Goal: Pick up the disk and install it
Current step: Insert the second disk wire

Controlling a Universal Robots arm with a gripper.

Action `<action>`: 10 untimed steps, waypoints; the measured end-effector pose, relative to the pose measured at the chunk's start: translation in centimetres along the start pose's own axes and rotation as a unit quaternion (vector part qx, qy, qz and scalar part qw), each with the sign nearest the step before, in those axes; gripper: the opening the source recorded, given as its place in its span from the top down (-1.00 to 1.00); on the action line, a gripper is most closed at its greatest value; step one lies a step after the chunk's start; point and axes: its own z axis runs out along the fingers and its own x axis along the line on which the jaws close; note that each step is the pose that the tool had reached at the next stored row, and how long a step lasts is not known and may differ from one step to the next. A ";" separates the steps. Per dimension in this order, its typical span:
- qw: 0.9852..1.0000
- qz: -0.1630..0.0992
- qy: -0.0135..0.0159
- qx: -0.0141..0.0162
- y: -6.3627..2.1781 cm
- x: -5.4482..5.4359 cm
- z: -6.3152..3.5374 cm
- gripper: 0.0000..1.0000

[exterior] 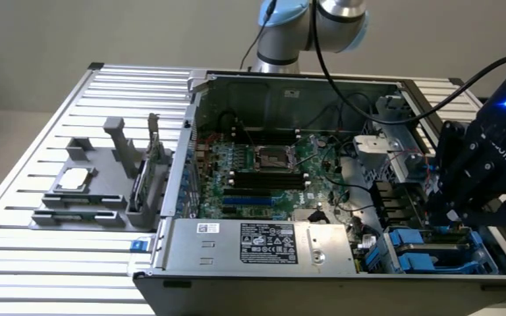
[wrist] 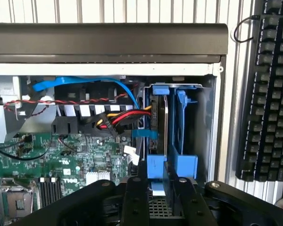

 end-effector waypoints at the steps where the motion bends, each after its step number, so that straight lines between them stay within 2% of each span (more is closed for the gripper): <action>1: 1.000 0.000 0.001 0.000 -0.12 0.0 -0.15 0.56; 2: 1.000 0.000 0.001 0.000 -0.18 0.0 -0.25 0.56; 4: 1.000 0.000 0.002 0.000 -0.20 0.0 -0.29 0.79; 10: 1.000 0.000 0.002 0.000 -0.21 0.0 -0.30 0.79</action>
